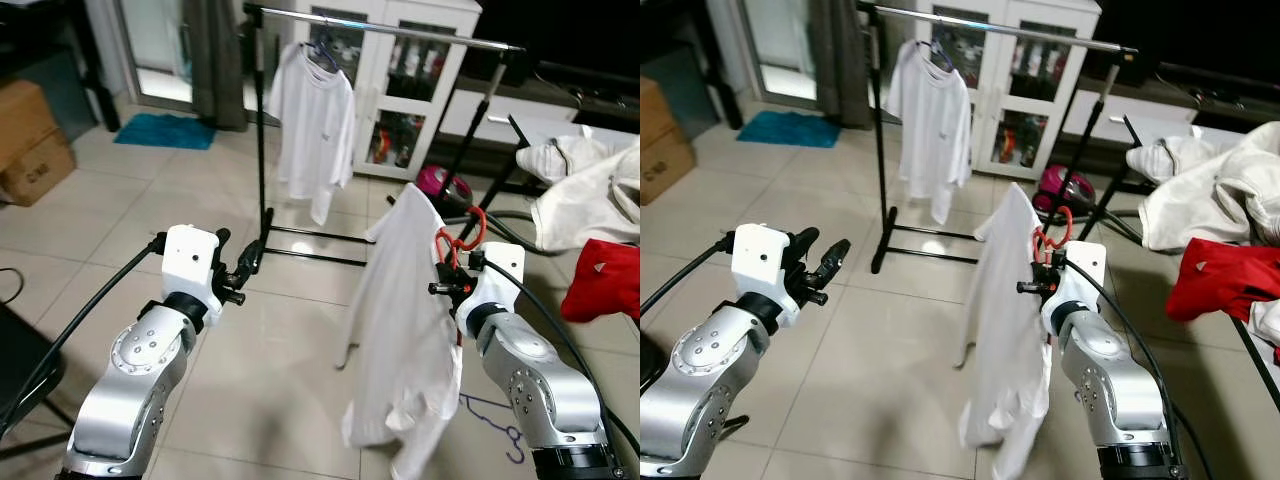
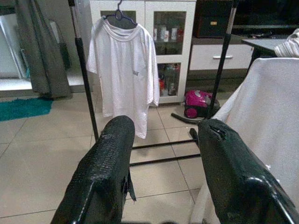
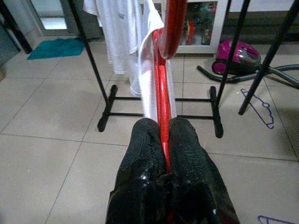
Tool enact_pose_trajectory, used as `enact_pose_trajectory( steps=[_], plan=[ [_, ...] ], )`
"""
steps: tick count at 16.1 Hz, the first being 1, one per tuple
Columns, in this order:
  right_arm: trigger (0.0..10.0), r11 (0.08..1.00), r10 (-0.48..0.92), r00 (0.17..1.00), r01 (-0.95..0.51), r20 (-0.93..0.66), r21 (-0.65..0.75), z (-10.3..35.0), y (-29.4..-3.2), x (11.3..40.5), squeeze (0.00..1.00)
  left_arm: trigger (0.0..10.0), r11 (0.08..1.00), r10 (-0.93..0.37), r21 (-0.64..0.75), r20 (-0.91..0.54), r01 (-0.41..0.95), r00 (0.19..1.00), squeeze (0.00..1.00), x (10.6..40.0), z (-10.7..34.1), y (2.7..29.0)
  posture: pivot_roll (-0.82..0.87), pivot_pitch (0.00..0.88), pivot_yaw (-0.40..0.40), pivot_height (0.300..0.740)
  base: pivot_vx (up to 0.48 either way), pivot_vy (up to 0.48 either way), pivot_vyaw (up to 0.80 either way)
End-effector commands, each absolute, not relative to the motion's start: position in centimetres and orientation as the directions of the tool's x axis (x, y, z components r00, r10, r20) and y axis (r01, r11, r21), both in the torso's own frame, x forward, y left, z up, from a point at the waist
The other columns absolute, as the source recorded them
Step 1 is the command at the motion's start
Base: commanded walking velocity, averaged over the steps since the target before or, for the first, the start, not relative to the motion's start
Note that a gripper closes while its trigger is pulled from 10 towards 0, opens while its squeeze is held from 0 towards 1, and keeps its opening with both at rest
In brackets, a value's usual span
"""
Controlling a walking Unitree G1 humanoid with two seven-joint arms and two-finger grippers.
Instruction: Hang hanger
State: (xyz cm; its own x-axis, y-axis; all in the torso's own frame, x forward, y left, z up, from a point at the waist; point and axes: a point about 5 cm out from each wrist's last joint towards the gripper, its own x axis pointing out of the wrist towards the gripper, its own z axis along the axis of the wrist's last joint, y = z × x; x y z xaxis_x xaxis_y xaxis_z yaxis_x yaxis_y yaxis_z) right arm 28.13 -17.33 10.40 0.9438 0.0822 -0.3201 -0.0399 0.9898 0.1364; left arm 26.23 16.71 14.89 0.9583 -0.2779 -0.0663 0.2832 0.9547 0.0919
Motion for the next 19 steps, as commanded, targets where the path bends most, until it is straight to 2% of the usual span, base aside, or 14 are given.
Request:
enact_pose_trajectory(
  steps=[1,17,19],
  plan=[
    [10.0,0.992,0.061,0.958,-0.028,-0.280,0.121,10.99,-17.90,28.18,0.00,10.0,0.957,-0.268,0.091,-0.078,0.275,0.960,0.00,26.20,14.64,16.91,0.04,0.000,-0.062,0.740,0.405,0.000,0.00],
    [10.0,0.978,0.122,0.958,-0.071,-0.259,0.198,11.42,-16.93,28.48,0.00,10.0,0.950,-0.290,0.088,-0.103,0.299,0.951,0.00,26.13,14.19,16.96,0.04,0.000,-0.047,0.740,0.407,0.000,0.00],
    [10.0,0.983,0.115,0.960,-0.073,-0.254,0.170,11.50,-16.95,28.52,0.00,10.0,0.950,-0.291,0.086,-0.104,0.300,0.951,0.00,26.10,14.17,16.96,0.04,0.000,-0.045,0.740,0.409,0.000,0.00]
  ],
)
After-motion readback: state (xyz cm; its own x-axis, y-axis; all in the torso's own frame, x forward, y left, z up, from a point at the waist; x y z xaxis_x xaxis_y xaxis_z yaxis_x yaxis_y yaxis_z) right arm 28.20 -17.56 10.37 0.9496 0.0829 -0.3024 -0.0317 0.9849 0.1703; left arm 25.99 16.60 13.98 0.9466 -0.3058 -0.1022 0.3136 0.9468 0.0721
